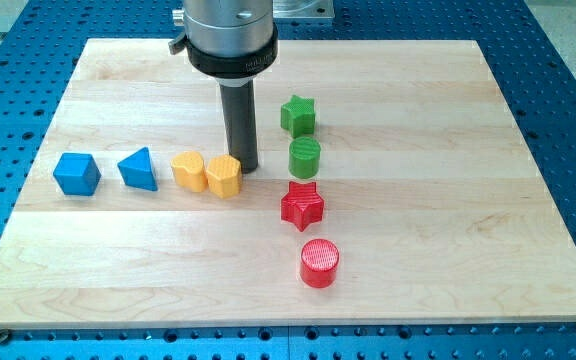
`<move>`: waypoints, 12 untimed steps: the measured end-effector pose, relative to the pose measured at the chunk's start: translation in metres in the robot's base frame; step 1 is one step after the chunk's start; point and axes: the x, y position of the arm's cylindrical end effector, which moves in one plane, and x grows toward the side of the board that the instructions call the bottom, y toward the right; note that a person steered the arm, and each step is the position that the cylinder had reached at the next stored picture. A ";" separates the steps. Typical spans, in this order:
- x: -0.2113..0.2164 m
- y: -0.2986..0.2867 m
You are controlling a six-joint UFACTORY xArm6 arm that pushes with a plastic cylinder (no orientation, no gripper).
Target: Push the green circle into the green star
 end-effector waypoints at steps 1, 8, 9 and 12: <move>0.000 0.000; 0.030 0.053; 0.043 0.062; 0.007 0.107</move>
